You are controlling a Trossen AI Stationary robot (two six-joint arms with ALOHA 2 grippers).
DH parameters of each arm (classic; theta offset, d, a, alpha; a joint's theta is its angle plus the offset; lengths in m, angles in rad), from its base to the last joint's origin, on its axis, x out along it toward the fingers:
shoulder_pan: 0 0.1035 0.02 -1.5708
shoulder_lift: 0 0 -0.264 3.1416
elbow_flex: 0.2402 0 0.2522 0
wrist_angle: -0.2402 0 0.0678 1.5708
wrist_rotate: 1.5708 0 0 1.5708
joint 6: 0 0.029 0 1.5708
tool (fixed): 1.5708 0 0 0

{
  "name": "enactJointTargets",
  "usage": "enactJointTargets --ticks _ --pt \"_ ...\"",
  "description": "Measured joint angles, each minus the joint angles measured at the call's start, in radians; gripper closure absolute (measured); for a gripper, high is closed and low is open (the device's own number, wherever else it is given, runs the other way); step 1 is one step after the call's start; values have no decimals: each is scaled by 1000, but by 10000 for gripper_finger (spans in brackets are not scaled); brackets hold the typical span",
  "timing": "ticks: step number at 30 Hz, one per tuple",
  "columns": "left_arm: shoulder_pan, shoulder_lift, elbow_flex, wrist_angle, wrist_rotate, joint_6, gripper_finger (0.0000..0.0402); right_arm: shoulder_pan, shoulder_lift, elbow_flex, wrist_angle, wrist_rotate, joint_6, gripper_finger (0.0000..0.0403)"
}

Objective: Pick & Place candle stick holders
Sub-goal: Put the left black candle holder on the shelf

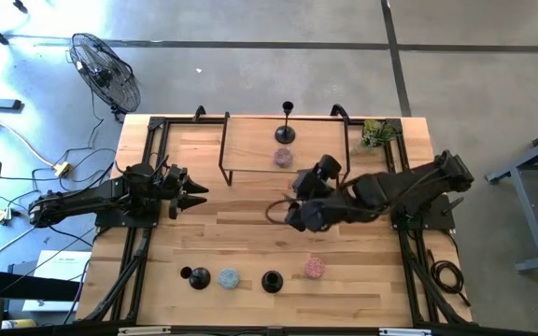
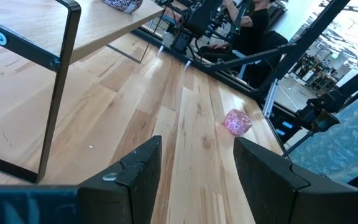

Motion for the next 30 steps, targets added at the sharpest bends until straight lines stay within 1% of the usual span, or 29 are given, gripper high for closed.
enactJointTargets --ticks 4,6,9,12,17,19,22,25,27,30 --pt "0 0 0 2 -2 1 204 14 11 0 3 95 4 75" --pt "-1 0 -3 19 -45 17 204 7 15 0 4 97 15 75" --pt "0 0 -5 61 -138 39 204 -1 17 0 0 90 12 75" --pt "0 0 -4 78 -183 33 204 -2 23 0 -2 109 -34 75" --pt "0 0 -3 93 -153 -88 204 -9 24 0 -6 122 -126 75" --pt "0 0 -3 87 -154 -94 204 -12 24 0 -6 125 -161 75" --pt "0 0 -3 83 -184 -78 204 -13 24 0 -6 115 -180 75" --pt "0 0 -3 91 -187 -137 204 -13 24 0 -12 83 -181 75" --pt "0 0 -3 136 -187 -165 204 -10 24 0 -14 67 -179 75" --pt "0 0 -1 249 -135 -91 204 -7 24 0 -13 62 -180 75"
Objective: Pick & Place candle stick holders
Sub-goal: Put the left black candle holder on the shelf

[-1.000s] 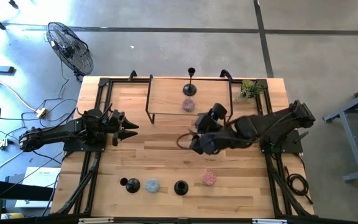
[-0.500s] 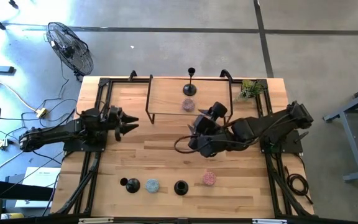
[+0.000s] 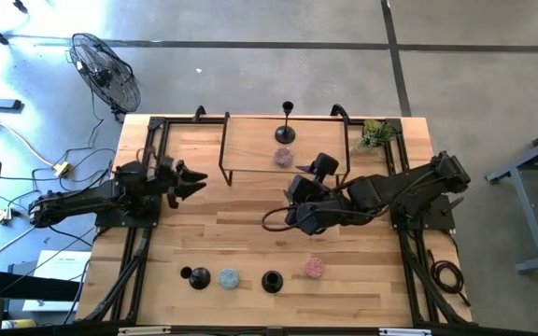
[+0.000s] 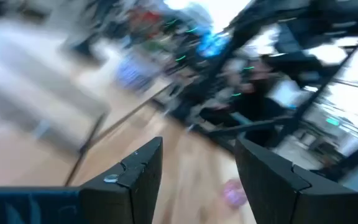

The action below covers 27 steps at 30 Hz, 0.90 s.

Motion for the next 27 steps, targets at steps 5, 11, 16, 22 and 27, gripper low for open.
enactJointTargets --ticks 5,11,16,22,27 --pt "0 0 106 -36 112 119 204 -8 0 0 0 0 1 75" --pt "0 54 396 -478 66 278 204 -17 0 0 0 -25 3 75" --pt "0 144 585 -645 93 342 204 -17 0 0 0 -32 22 75" --pt "0 243 694 -741 198 376 204 -16 0 0 0 -39 70 75" --pt "-15 323 692 -667 441 370 204 -4 0 0 0 -48 89 75"
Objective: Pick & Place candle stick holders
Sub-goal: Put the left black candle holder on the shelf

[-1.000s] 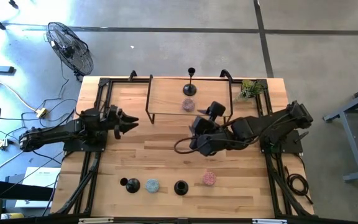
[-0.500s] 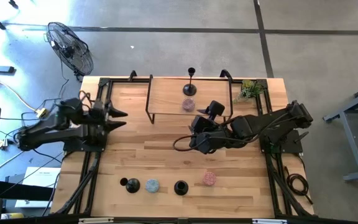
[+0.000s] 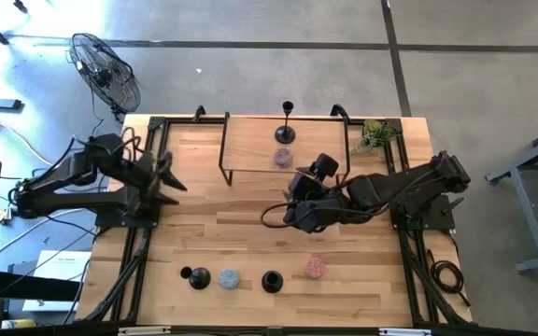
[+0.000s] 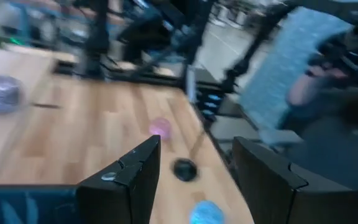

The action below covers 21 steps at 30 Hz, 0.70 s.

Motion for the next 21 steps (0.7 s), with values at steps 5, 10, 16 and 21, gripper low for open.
enactJointTargets --ticks 5,10,16,21 --pt "-126 68 -2 77 -27 7 204 7 0 0 0 -1 40 75" --pt "-330 134 -1 238 -145 -9 204 6 14 0 -7 -21 56 75" --pt "-594 222 51 71 -521 -27 204 12 28 -1 -18 -48 76 75" --pt "-807 320 77 -39 -792 -210 204 22 35 -1 -15 -55 76 75"
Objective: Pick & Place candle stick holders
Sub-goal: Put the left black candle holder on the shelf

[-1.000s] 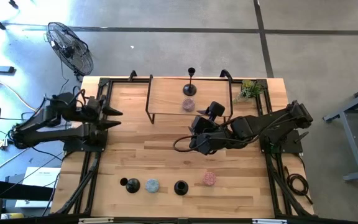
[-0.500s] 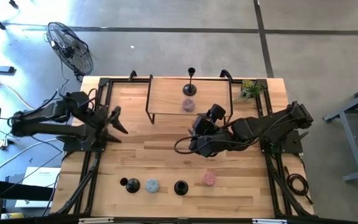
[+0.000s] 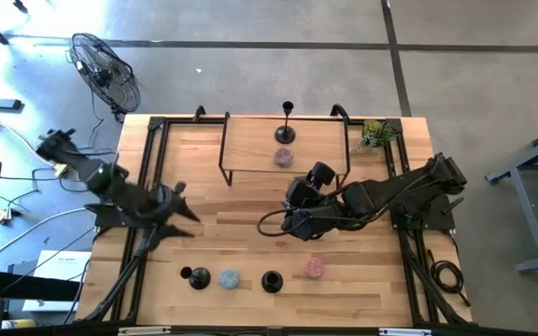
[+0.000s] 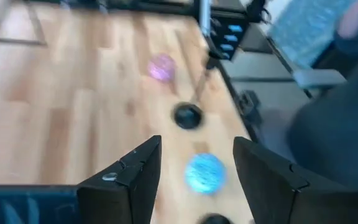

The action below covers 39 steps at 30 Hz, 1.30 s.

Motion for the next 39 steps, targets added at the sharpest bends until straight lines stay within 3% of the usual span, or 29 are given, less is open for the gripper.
enactJointTargets --ticks 9,17,24,31,39 --pt "-310 211 127 -6 -92 -121 204 23 0 0 0 4 4 75" --pt "-452 304 273 -129 -118 -194 204 24 0 0 4 5 26 75" --pt "-476 304 249 -153 -159 -256 204 24 0 0 17 -2 37 75" --pt "-474 316 232 -322 -275 -400 204 30 0 0 17 -2 52 75" --pt "-474 380 232 -314 -256 -414 204 30 0 0 17 -2 52 75"
